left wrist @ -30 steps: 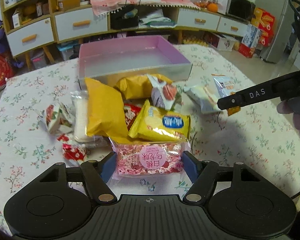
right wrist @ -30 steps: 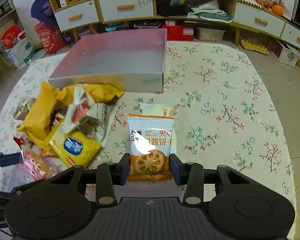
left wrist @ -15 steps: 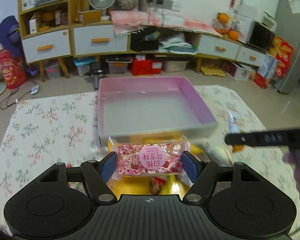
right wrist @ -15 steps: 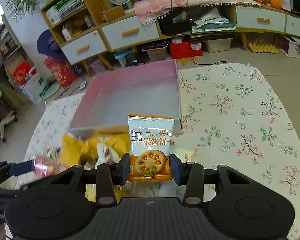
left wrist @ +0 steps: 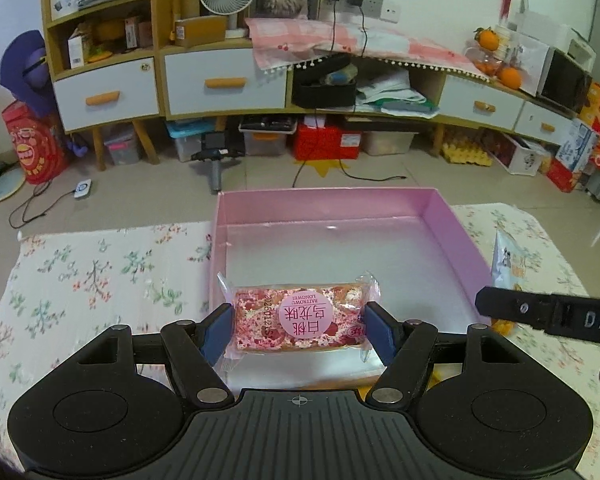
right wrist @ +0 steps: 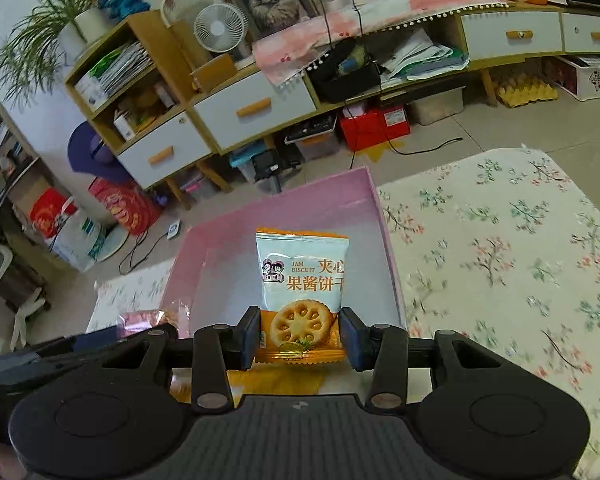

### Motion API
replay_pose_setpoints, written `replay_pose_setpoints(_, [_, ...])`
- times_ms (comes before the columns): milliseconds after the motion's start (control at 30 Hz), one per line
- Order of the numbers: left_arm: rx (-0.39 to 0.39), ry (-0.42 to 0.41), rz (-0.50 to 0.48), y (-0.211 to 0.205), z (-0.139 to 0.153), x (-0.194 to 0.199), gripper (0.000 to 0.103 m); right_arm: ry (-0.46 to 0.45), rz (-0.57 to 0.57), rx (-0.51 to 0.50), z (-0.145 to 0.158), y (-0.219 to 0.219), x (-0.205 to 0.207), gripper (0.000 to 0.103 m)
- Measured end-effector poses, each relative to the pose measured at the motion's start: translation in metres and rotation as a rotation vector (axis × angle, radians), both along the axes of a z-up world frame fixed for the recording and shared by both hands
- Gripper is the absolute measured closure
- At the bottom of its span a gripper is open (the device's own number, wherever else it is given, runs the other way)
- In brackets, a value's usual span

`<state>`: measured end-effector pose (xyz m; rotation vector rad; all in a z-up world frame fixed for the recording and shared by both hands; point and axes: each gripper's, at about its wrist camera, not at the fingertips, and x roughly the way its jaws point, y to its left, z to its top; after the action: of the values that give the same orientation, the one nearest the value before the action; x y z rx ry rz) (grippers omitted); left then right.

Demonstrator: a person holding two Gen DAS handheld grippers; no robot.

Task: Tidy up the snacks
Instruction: 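Carry both packets over the tray box and open both grippers to drop them, then withdraw both tools from the tray back toward the snack pile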

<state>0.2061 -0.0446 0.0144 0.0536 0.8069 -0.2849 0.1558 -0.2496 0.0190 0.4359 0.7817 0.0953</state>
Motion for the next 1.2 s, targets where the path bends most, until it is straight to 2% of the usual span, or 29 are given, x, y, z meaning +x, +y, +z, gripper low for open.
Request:
replay_pose_setpoints(200, [0.055, 0.017, 0.006, -0.008, -0.018, 0.015, 0.033, -0.003, -0.012, -0.036, -0.020, 0.002, 0.016, 0.089])
replay_pose_setpoints(433, [0.023, 0.043, 0.002, -0.007, -0.031, 0.021, 0.032, 0.021, -0.020, -0.053, -0.029, 0.001, 0.018, 0.088])
replay_pose_setpoints(500, [0.019, 0.047, -0.005, -0.006, -0.032, 0.022, 0.030, 0.020, -0.015, -0.064, -0.029, 0.001, 0.019, 0.088])
replay_pose_setpoints(533, [0.018, 0.055, -0.011, -0.006, -0.032, 0.022, 0.025, 0.020, -0.015, -0.065, -0.029, 0.002, 0.018, 0.088])
replay_pose_setpoints(567, [0.022, 0.056, -0.003, -0.006, -0.032, 0.023, 0.021, 0.019, -0.017, -0.062, -0.028, 0.001, 0.018, 0.084])
replay_pose_setpoints(600, [0.025, 0.051, 0.006, -0.005, -0.032, 0.022, 0.014, 0.023, -0.023, -0.059, -0.027, 0.001, 0.019, 0.068])
replay_pose_setpoints(667, [0.012, 0.042, 0.004, -0.002, -0.029, 0.019, 0.010, 0.019, -0.038, -0.051, -0.025, -0.003, 0.018, 0.049])
replay_pose_setpoints(767, [-0.014, 0.053, 0.003, 0.001, -0.025, 0.015, 0.009, 0.017, -0.030, -0.033, -0.021, -0.006, 0.017, 0.048])
replay_pose_setpoints(933, [-0.042, 0.046, -0.008, 0.006, -0.015, 0.003, 0.006, 0.013, -0.027, -0.039, -0.013, -0.008, 0.010, 0.040])
replay_pose_setpoints(1200, [-0.038, 0.042, -0.027, 0.020, 0.000, -0.025, 0.004, 0.052, -0.016, -0.081, -0.004, -0.008, -0.003, 0.036])
